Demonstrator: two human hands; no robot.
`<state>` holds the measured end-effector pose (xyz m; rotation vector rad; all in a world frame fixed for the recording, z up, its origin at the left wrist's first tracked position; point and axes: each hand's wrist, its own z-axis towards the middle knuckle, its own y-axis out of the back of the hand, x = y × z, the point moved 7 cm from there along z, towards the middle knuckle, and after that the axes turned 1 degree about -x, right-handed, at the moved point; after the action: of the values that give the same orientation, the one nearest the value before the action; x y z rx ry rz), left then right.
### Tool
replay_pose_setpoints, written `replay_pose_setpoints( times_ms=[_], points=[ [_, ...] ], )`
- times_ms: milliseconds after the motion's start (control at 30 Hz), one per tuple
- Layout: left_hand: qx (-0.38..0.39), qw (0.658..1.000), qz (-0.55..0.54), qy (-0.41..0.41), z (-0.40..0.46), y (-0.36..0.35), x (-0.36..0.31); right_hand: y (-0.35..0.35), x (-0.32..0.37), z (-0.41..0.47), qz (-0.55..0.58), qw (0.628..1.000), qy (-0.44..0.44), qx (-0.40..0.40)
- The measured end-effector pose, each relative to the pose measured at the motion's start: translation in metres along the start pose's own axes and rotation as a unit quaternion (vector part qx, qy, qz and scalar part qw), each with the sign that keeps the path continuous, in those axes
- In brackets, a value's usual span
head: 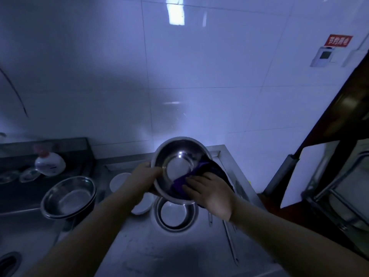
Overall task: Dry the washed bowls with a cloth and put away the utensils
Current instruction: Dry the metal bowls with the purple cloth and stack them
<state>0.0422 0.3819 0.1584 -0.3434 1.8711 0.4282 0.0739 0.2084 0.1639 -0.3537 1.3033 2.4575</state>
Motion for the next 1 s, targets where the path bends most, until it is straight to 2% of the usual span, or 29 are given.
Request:
replay_pose_setpoints(
  times_ms=[100, 167, 233, 300, 400, 500, 567, 633, 700, 800, 867, 933, 1000],
  points=[
    [-0.039, 0.995, -0.044, -0.079, -0.014, -0.014, 0.001, 0.003, 0.010, 0.026, -0.032, 0.994, -0.094, -0.043],
    [-0.041, 0.992, -0.077, -0.092, -0.021, -0.020, 0.007, -0.002, 0.022, 0.035, -0.010, 0.985, -0.162, -0.061],
    [-0.037, 0.989, -0.114, -0.092, -0.022, -0.013, 0.007, -0.007, 0.034, 0.037, 0.011, 0.980, -0.186, -0.065],
    [-0.009, 0.988, -0.106, -0.111, -0.023, -0.006, 0.003, -0.005, 0.038, 0.035, 0.004, 0.986, -0.154, -0.068],
    [0.036, 0.989, -0.025, -0.142, -0.024, 0.004, -0.009, 0.000, 0.037, 0.027, -0.012, 0.998, -0.048, -0.038],
    [0.089, 0.987, 0.051, -0.120, -0.014, 0.014, -0.018, 0.007, 0.026, 0.018, -0.027, 0.998, 0.054, 0.019],
    [0.116, 0.987, 0.062, -0.091, -0.008, 0.019, -0.022, 0.014, 0.014, 0.017, -0.050, 0.994, 0.089, 0.034],
    [0.098, 0.992, 0.032, -0.079, -0.005, 0.020, -0.024, 0.024, 0.005, 0.022, -0.043, 0.996, 0.076, 0.015],
    [0.041, 0.994, -0.014, -0.097, -0.009, 0.017, -0.025, 0.030, 0.001, 0.031, -0.039, 0.998, 0.037, -0.012],
    [0.005, 0.988, -0.046, -0.146, -0.021, -0.006, -0.021, 0.027, 0.002, 0.045, -0.057, 0.995, -0.055, -0.053],
    [-0.016, 0.986, -0.074, -0.145, -0.023, -0.016, -0.016, 0.023, 0.004, 0.049, -0.044, 0.991, -0.107, -0.070],
    [-0.033, 0.988, -0.095, -0.119, -0.019, -0.017, -0.013, 0.019, 0.006, 0.047, -0.024, 0.988, -0.127, -0.081],
    [-0.020, 0.991, -0.083, -0.106, -0.015, -0.018, -0.015, 0.015, 0.006, 0.036, -0.006, 0.991, -0.110, -0.079]
  ],
)
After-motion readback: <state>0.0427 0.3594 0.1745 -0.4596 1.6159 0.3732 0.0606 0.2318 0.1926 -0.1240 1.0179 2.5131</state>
